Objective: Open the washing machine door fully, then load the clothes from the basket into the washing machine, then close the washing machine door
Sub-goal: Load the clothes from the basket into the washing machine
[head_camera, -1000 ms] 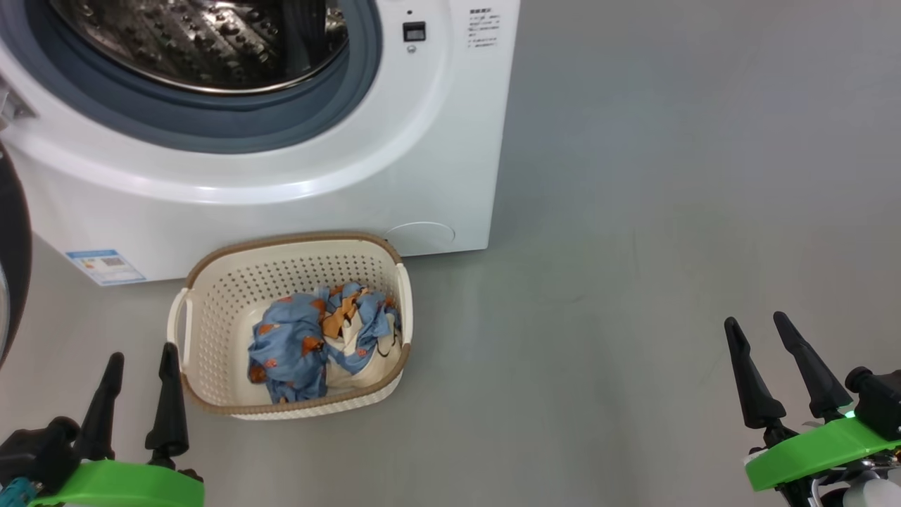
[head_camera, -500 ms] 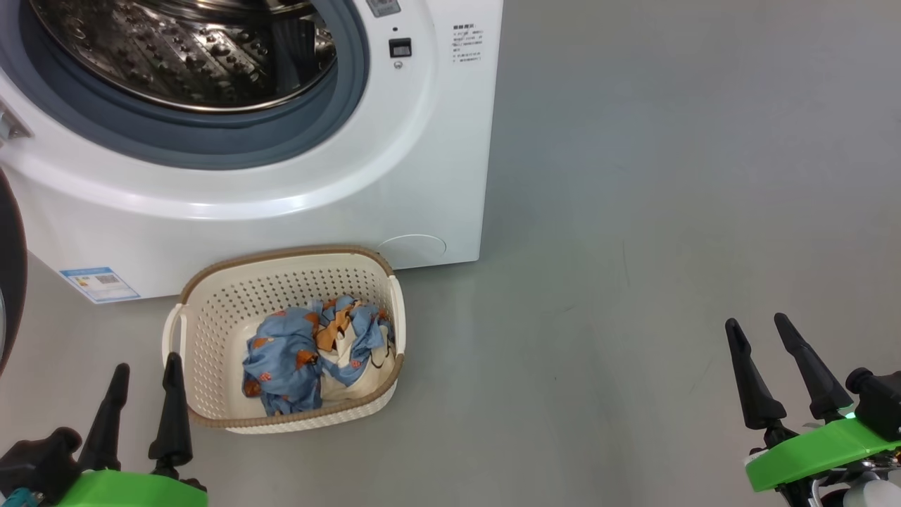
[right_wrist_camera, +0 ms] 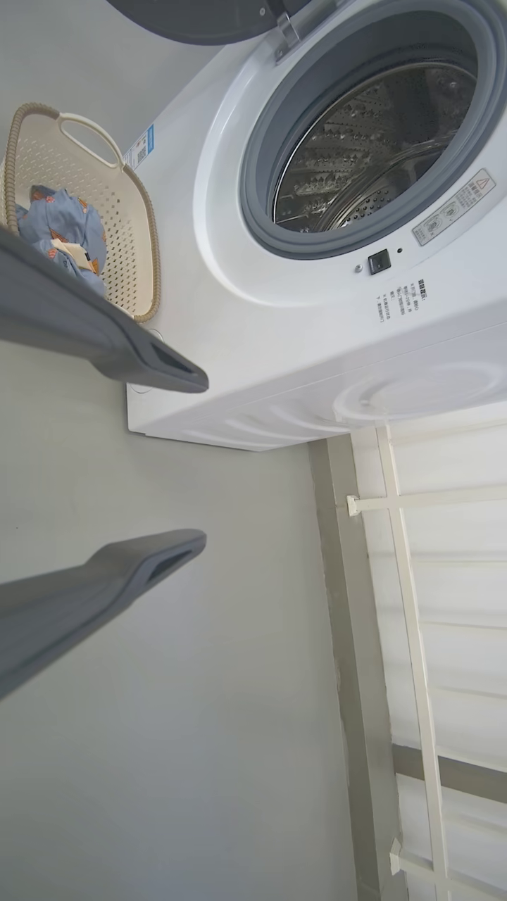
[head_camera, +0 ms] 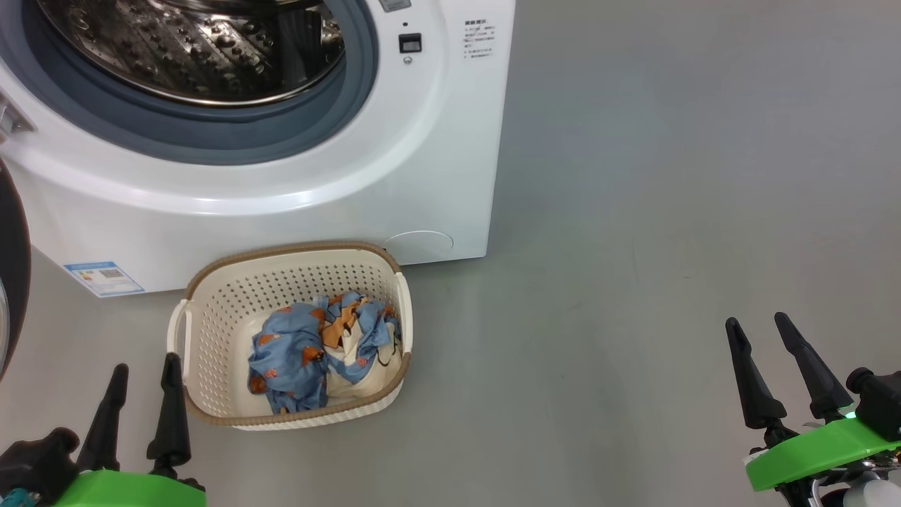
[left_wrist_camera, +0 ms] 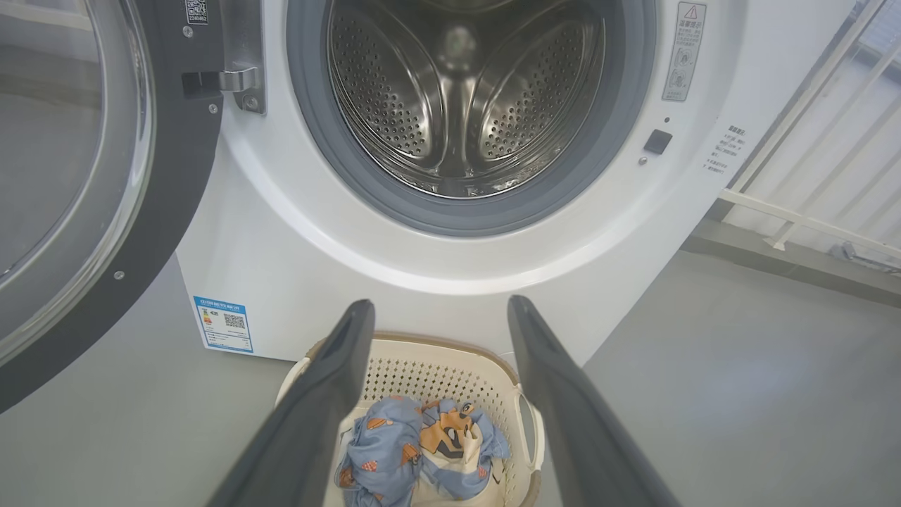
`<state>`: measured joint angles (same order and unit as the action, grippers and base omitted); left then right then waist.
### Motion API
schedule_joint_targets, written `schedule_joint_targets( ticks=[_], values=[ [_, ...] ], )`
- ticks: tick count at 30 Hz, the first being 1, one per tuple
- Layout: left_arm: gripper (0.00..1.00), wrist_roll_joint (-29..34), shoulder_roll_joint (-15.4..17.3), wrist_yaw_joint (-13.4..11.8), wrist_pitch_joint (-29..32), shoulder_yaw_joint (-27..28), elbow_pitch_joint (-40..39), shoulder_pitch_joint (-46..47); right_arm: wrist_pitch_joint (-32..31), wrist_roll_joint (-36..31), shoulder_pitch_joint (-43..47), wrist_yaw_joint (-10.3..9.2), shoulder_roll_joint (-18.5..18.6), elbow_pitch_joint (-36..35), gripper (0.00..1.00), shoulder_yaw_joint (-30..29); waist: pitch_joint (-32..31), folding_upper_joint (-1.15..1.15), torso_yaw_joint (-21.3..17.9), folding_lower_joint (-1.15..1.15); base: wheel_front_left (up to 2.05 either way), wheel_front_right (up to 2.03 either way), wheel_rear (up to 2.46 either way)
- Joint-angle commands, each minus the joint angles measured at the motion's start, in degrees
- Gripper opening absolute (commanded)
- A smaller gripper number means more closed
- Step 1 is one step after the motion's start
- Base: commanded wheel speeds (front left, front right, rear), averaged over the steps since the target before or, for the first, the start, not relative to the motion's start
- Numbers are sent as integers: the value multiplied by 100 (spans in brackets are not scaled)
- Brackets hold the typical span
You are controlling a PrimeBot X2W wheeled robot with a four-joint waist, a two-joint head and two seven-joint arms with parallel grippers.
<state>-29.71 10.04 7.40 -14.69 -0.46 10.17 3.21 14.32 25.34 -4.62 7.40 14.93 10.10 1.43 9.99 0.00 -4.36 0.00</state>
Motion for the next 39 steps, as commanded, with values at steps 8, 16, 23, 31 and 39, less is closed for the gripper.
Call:
schedule_joint_targets(
  ticks=[8,16,23,31,39],
  values=[
    [100,-92,223,9,-31,146,-154,174,68,-2,-6,9,59,-153,100,120,112,0,4,0,97,-178,81],
    [100,-85,239,9,-31,57,-200,224,68,-5,-31,9,32,-154,100,127,151,0,-6,0,90,-117,27],
    [100,-84,216,9,-31,72,-182,268,68,-14,-56,9,-11,-158,100,112,208,0,18,0,18,-18,0],
    [100,-99,182,9,-31,78,-178,308,68,-9,-117,9,-15,-161,100,110,286,0,53,0,0,0,0],
    [100,-112,167,9,-31,18,-89,336,68,-14,-179,9,-45,-160,100,141,384,0,52,0,0,0,0]
  ],
)
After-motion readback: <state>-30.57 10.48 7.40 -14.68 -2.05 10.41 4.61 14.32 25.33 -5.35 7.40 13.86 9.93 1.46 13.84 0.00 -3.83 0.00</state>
